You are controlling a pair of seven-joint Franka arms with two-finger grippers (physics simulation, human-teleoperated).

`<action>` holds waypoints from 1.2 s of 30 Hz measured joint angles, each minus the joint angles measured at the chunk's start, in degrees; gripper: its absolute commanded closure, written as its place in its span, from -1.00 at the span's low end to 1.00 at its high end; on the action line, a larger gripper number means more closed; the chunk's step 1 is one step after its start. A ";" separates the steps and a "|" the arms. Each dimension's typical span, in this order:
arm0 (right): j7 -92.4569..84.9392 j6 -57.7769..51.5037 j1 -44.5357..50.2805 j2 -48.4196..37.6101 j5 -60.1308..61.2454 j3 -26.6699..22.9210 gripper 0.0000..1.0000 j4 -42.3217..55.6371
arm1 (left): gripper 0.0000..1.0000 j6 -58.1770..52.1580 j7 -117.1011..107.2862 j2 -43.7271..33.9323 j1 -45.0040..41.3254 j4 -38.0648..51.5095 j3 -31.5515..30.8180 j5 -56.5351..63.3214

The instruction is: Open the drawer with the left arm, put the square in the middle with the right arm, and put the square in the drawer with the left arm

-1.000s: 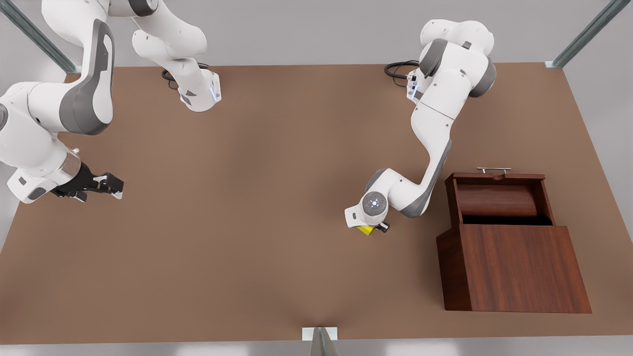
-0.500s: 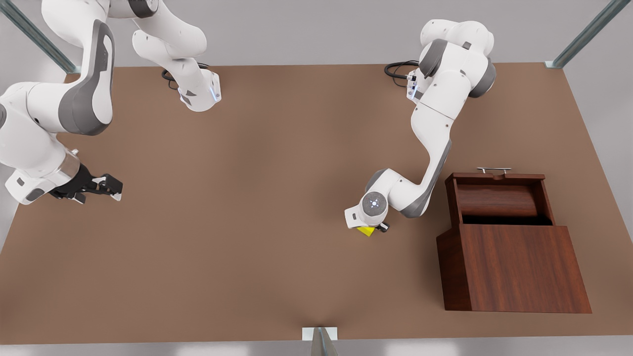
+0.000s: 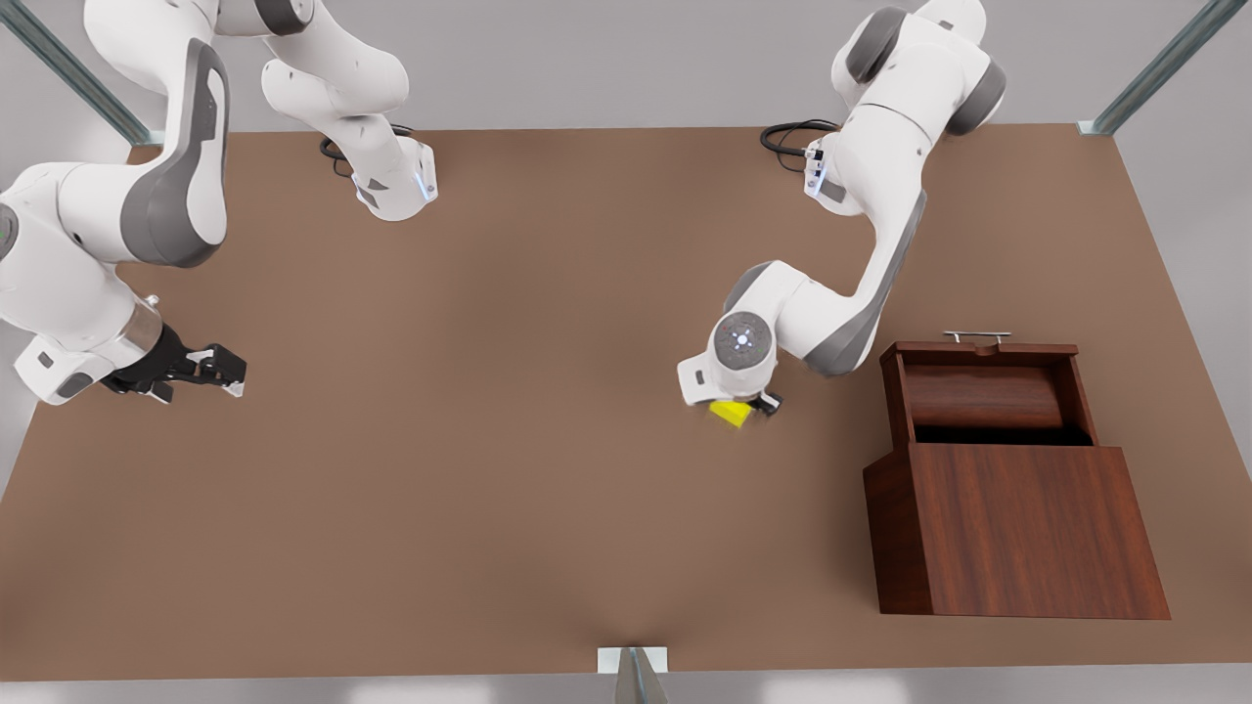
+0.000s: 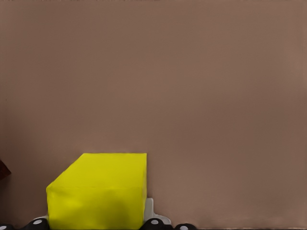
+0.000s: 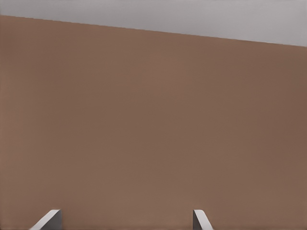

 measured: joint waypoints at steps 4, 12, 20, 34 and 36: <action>0.00 0.47 -0.03 0.35 0.07 0.00 -1.00 0.04 | -0.50 -5.91 13.52 -5.50 0.98 -0.41 5.57 -2.70; 0.00 1.75 0.05 0.53 0.09 0.00 -1.00 0.00 | -0.47 -7.07 45.37 -9.87 0.78 -5.39 23.95 -5.43; 0.00 2.03 0.15 0.53 0.04 0.04 -1.00 0.00 | -0.72 -4.37 60.73 -9.12 1.15 -9.07 36.40 -6.80; -0.45 1.82 0.07 0.37 -0.15 0.06 -1.00 0.00 | -1.00 -6.58 18.43 -11.84 1.62 1.08 35.43 -14.09; -0.53 1.94 -0.02 0.18 -0.12 0.00 -1.00 1.39 | -1.00 -5.69 12.58 -15.33 10.14 0.90 22.03 -13.24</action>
